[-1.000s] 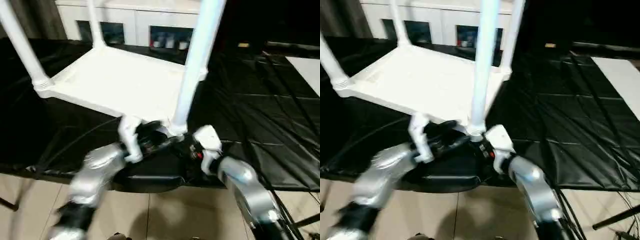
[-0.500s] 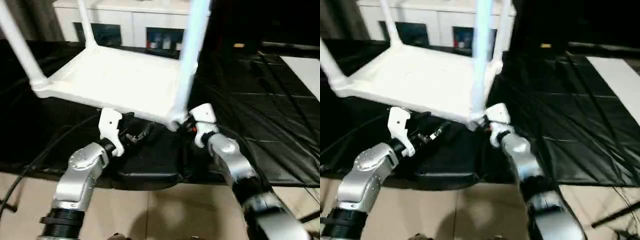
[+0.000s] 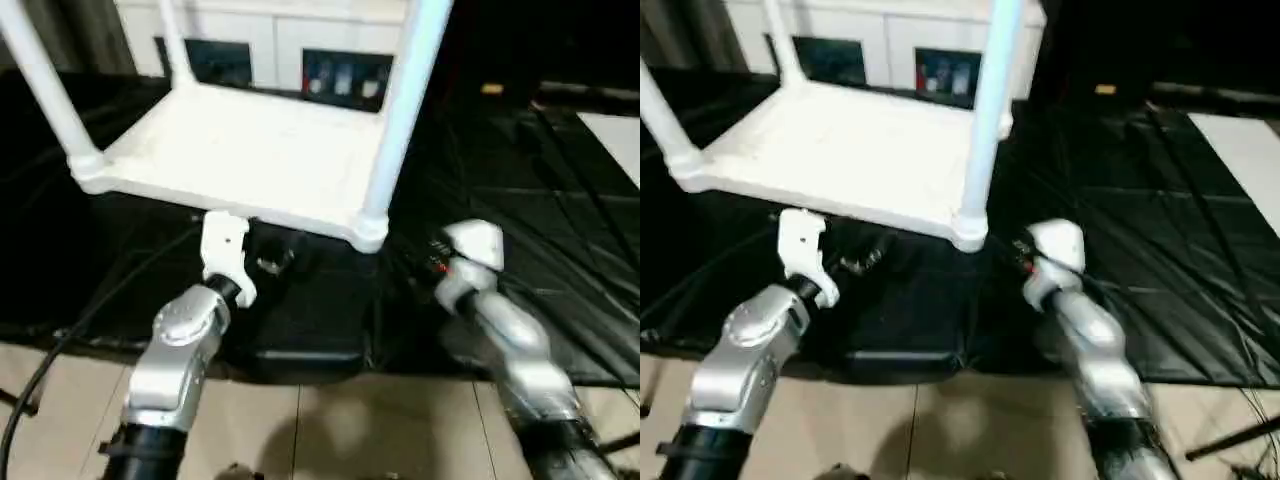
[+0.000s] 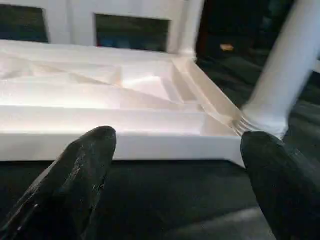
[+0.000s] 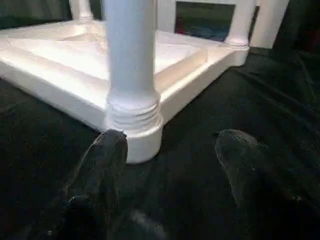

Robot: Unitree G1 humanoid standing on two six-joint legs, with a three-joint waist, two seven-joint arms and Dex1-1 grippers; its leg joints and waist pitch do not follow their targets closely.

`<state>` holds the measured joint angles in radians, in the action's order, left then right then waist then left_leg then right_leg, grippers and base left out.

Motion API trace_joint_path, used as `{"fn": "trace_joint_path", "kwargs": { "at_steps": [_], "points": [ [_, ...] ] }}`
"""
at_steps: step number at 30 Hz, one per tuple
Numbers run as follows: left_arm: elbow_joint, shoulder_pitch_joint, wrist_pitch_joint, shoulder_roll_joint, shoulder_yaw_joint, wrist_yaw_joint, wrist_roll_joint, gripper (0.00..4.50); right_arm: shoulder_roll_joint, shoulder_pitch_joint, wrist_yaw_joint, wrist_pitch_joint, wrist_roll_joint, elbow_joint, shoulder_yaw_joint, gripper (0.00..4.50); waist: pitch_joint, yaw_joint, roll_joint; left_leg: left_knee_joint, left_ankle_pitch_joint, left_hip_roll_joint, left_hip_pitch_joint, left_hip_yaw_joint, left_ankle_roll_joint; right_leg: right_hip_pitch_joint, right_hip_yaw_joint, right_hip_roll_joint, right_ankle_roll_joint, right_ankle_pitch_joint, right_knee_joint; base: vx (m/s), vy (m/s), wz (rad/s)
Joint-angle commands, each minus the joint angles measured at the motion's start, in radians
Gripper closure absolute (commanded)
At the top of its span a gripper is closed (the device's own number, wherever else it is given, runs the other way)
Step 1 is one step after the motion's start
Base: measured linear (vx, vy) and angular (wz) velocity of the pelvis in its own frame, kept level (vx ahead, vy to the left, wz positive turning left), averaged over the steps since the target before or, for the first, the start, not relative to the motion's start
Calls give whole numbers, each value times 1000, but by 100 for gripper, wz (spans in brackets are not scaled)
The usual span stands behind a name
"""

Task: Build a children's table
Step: Rotate table base

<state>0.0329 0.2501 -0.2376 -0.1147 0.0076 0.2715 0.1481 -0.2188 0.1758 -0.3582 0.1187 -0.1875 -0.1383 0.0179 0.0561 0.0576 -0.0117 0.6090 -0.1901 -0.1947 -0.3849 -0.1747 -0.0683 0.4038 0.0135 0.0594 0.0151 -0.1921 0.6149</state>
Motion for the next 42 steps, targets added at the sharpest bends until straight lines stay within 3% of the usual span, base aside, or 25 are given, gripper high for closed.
{"fn": "trace_joint_path", "kwargs": {
  "at_steps": [1,4,8,9,10,12,13,14,15,16,17,18,20,22,23,24,26,28,32,36,37,39,40,41,42],
  "points": [
    [-7,17,-6,8,9,-25,-8,4,1,-13,-8,29,12,54,17,133,-57,-3,3,-88,-282,-27,18,7,2,-38,-27,51,-165,-211,-81,0,0,0],
    [0,21,6,5,2,-39,-20,4,51,-32,31,55,-10,95,-3,133,-51,-13,7,-97,-452,-25,39,13,-28,-31,-21,50,-102,-466,-102,0,0,0],
    [0,22,12,18,26,-94,-38,4,71,-27,75,103,-30,142,6,133,-37,-30,9,-95,-596,-13,76,19,-14,-27,6,35,-52,-702,-138,0,0,0],
    [-1,22,10,20,30,-101,-38,4,71,-24,77,112,-30,147,9,133,-37,-36,15,-65,-654,-21,165,0,-42,24,5,3,-75,-685,-154,-13,1,-30],
    [-1,22,8,25,40,-116,-36,4,73,-18,77,123,-28,150,14,133,-21,-46,13,-88,-689,-28,163,8,-43,10,24,-14,-92,-616,-145,-13,1,-30],
    [1,21,4,26,48,-135,-41,4,78,-8,73,133,-24,144,22,133,-19,-54,12,-105,-720,-34,155,14,-34,-13,36,-2,-90,-584,-136,32,38,-67],
    [2,20,7,27,51,-141,-44,4,83,-1,71,140,-19,137,25,133,-28,-57,8,-108,-676,-27,129,15,-24,-46,31,18,-90,-565,-132,49,51,-73],
    [3,19,6,26,51,-143,-45,4,83,3,69,142,-11,133,28,133,-34,-54,15,-108,-629,-22,118,12,-21,-57,21,30,-96,-545,-134,55,48,-68],
    [2,18,5,24,51,-147,-48,4,84,11,62,141,3,123,36,133,-41,-47,9,-121,-465,-7,24,29,10,-118,9,67,-62,-527,-127,60,29,-35],
    [0,17,5,24,51,-148,-49,4,84,15,58,139,8,120,39,133,-68,-42,-4,-101,-271,-2,14,33,16,-119,-17,84,-69,-383,-111,60,29,-35],
    [0,16,8,19,47,-144,-52,4,82,19,51,141,7,118,44,133,-77,-43,-6,-84,-95,-2,12,39,26,-108,-18,73,-110,-134,-80,68,-16,-5],
    [-1,15,11,17,46,-143,-54,4,80,22,52,145,5,118,45,133,-86,-47,-7,-70,-15,-1,22,39,38,-95,-19,66,-138,0,-66,76,-36,2],
    [-4,12,13,19,49,-145,-53,4,75,25,52,150,3,116,46,133,-97,-50,-9,-38,264,11,18,35,94,-86,-18,45,-254,450,-19,68,-30,3],
    [-8,9,11,23,55,-157,-55,4,68,27,48,152,3,112,46,133,-95,-39,-9,-33,273,11,17,27,129,-77,-15,42,-299,500,-16,0,0,0],
    [-8,9,10,23,56,-157,-55,4,67,27,48,152,3,112,46,133,-88,-33,-7,-41,198,3,17,24,143,-71,-13,48,-317,413,-24,0,0,0],
    [-10,7,9,23,57,-160,-55,4,63,26,42,153,6,111,48,133,-84,-32,-22,-44,143,0,17,19,146,-70,-13,49,-317,344,-33,0,0,0],
    [-12,5,15,22,62,-175,-58,4,57,23,24,153,8,107,46,133,-69,-19,-9,-60,-38,-21,29,19,111,-57,-9,54,-297,41,-53,0,0,0],
    [-13,5,14,17,61,-179,-63,4,55,21,19,154,8,107,46,133,-60,-18,-8,-70,-143,-25,36,16,65,-49,-9,54,-262,-114,-68,0,0,0],
    [-8,8,17,12,59,-164,-57,4,50,12,10,151,4,109,55,133,-57,-19,-4,-80,-252,-24,44,16,1,-43,-11,51,-194,-262,-79,-39,2,5],
    [-4,16,22,13,60,-153,-52,4,54,5,10,150,4,114,59,133,-40,-31,-3,-90,-541,-13,91,22,-3,-37,15,39,-129,-616,-118,0,0,0],
    [-4,18,21,14,60,-154,-51,4,57,3,9,150,4,116,60,133,-34,-38,-6,-85,-598,-6,110,23,8,-35,32,31,-105,-729,-134,0,0,0],
    [-7,17,19,15,60,-156,-51,4,60,-1,9,152,5,121,62,133,-26,-50,5,-76,-663,-4,147,28,17,-26,67,28,-72,-797,-163,0,0,0],
    [-10,14,18,16,59,-156,-49,4,61,-3,10,151,6,122,62,133,-30,-53,10,-91,-657,-12,136,38,24,-56,74,39,-68,-747,-156,0,0,0],
    [-11,14,18,16,59,-155,-48,4,61,-4,11,151,6,122,62,133,-35,-55,14,-106,-627,-17,112,42,27,-88,70,50,-76,-692,-142,57,16,-21],
    [-11,14,18,16,59,-155,-48,4,59,-3,14,148,13,119,66,133,-33,-55,17,-107,-630,-17,114,39,26,-86,71,51,-83,-694,-146,60,12,-17]
  ]
}}
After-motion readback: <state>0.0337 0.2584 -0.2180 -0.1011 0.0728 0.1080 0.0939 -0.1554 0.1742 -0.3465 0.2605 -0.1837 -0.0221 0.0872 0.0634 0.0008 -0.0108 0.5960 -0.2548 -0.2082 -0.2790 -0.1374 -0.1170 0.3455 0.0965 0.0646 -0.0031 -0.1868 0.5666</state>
